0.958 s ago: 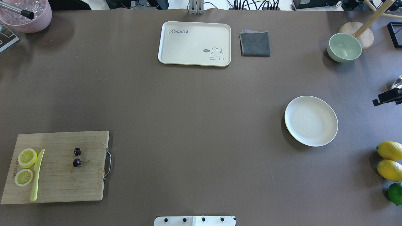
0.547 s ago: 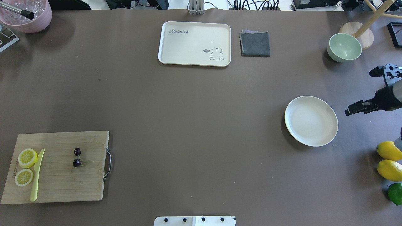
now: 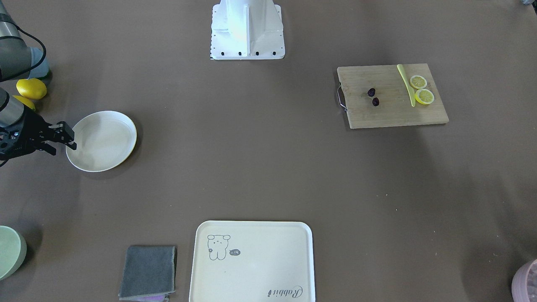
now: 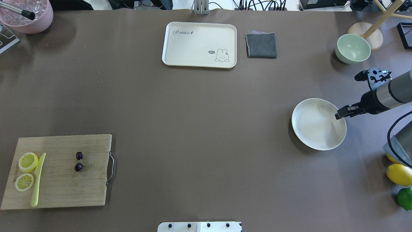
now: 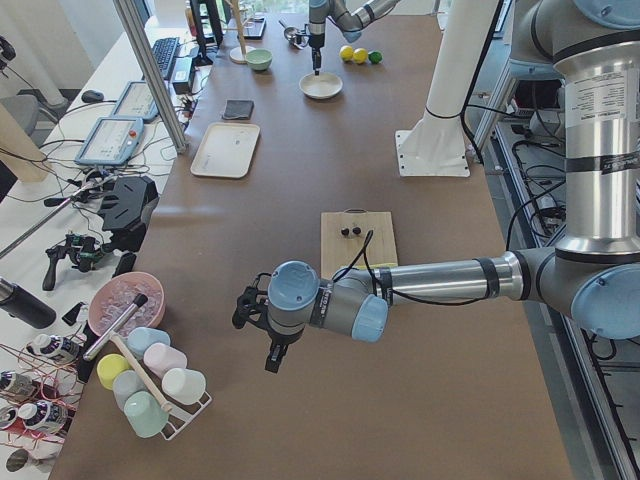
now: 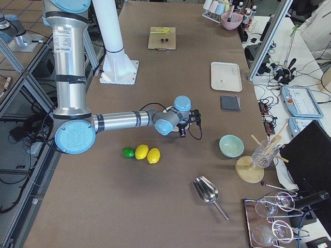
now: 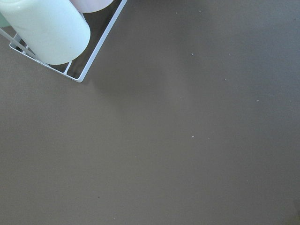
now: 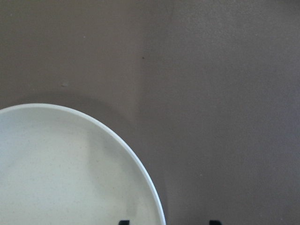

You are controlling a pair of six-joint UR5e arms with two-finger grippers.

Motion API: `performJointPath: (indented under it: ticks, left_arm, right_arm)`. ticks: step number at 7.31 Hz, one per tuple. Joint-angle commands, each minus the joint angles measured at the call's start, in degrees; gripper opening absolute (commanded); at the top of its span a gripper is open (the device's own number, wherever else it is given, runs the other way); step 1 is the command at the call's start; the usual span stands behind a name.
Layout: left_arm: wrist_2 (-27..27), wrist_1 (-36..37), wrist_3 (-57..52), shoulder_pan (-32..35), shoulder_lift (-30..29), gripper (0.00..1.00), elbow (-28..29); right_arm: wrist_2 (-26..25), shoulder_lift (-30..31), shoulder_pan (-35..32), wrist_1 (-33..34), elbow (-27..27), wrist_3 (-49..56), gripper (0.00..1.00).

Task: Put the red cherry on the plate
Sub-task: 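Reach the right gripper to the white plate rim and grip it, then drag the white plate to center with right gripper while left arm reaches out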

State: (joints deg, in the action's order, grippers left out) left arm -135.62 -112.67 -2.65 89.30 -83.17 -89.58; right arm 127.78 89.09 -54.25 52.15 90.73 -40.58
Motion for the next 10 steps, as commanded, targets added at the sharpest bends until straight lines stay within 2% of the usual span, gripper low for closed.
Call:
performJointPath:
  ticks: [1, 2, 6, 7, 8, 9, 10]
  left_arm:
    - [0.0, 0.0, -0.16, 0.0, 0.03, 0.96, 0.1]
    - [0.0, 0.0, -0.16, 0.0, 0.03, 0.96, 0.19]
    - [0.0, 0.0, 0.1, 0.0, 0.03, 0.97, 0.02]
    - [-0.26, 0.09, 4.02, -0.26, -0.23, 0.97, -1.64]
    - [-0.44, 0.17, 11.37, -3.14, -0.32, 0.97, -4.78]
    - [-0.53, 0.17, 16.14, -5.95, -0.06, 0.97, -7.95]
    - [-0.01, -0.87, 24.54, -11.46, -0.06, 0.97, -10.85]
  right_arm:
    - [0.01, -0.15, 0.46, -0.03, -0.3, -0.99, 0.21]
    - [0.01, 0.03, 0.46, -0.38, -0.21, -1.08, 0.0]
    - [1.06, -0.05, 0.46, -0.39, 1.01, -1.34, 0.0]
    - [5.07, -0.66, -0.06, -0.3, 2.68, -1.43, 0.0]
    - [7.02, -2.24, -0.68, -0.12, 4.17, -4.56, 0.0]
    - [7.48, -5.47, -0.6, -0.3, 4.54, -11.55, 0.0]
    - [7.22, -7.33, 2.1, -0.38, 6.19, -17.97, 0.0]
